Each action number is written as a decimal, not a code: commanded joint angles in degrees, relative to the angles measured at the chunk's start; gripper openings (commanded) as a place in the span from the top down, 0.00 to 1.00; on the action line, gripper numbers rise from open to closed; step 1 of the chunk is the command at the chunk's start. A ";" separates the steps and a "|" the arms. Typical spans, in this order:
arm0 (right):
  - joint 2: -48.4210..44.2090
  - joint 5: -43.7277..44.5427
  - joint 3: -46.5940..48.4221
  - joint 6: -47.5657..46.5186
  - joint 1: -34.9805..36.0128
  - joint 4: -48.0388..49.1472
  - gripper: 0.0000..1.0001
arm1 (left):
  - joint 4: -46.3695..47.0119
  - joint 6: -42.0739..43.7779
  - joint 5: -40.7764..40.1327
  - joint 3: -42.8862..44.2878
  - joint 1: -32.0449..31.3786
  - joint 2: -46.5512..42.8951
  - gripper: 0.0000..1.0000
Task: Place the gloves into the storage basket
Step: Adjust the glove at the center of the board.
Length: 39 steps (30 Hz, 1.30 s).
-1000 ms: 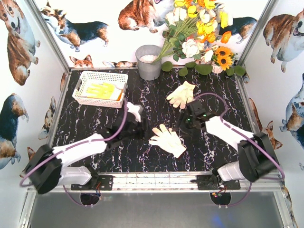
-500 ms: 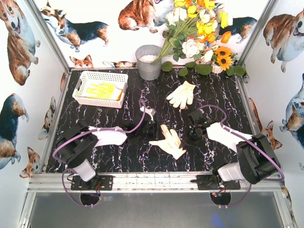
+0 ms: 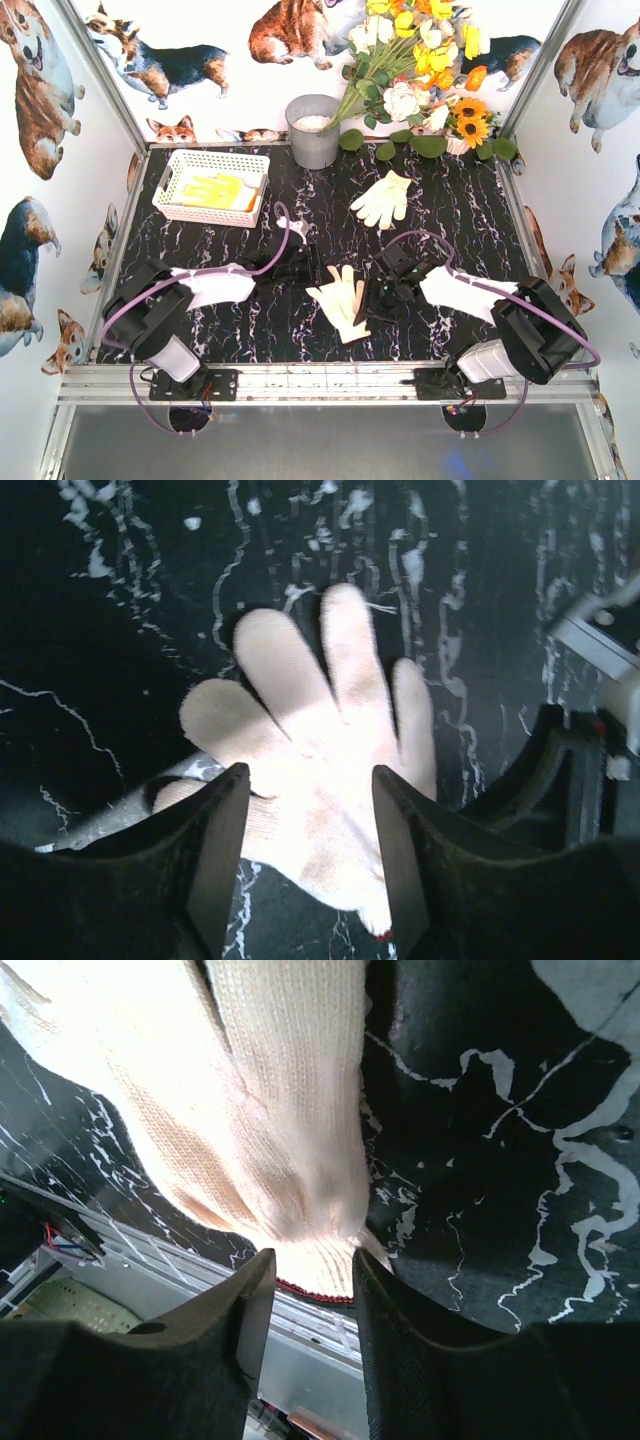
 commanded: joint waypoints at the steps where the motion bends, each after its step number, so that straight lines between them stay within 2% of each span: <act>1: -2.73 2.47 4.89 -0.74 0.26 -2.57 0.59 | -1.42 4.27 1.92 1.05 -0.06 -5.26 0.51; 4: -3.85 6.08 6.98 -2.61 0.18 -6.40 0.57 | -3.77 5.16 5.37 2.51 -0.19 -7.19 0.48; 7: -3.56 6.46 6.53 -2.60 -0.30 -6.87 0.57 | -4.62 4.24 7.72 2.34 -0.60 -6.91 0.52; 14: -2.92 5.63 2.36 -0.23 -0.35 -3.44 0.62 | 2.77 -0.51 11.96 0.59 -4.70 -1.78 0.62; 19: -1.73 3.21 0.63 1.17 -0.14 0.00 0.65 | 6.68 -2.07 12.67 -0.15 -6.18 2.06 0.64; 26: 1.44 -0.74 0.07 3.51 1.91 5.14 0.68 | 1.38 -0.40 8.38 -2.01 -3.66 2.93 0.65; 29: 0.56 -0.76 0.63 4.68 2.71 6.45 0.68 | 0.04 0.29 7.80 -2.26 -2.74 1.31 0.60; 32: -2.03 3.41 3.72 1.84 2.55 1.59 0.61 | -3.37 2.69 5.92 -0.90 -2.53 -3.93 0.52; 36: -3.00 15.86 11.02 -5.62 1.69 -8.34 0.54 | -18.43 9.91 0.03 7.09 -1.24 -12.15 0.36; 39: -1.37 21.23 15.49 -10.74 -1.59 -9.22 0.48 | -29.11 14.83 -1.36 12.46 3.38 -17.54 0.24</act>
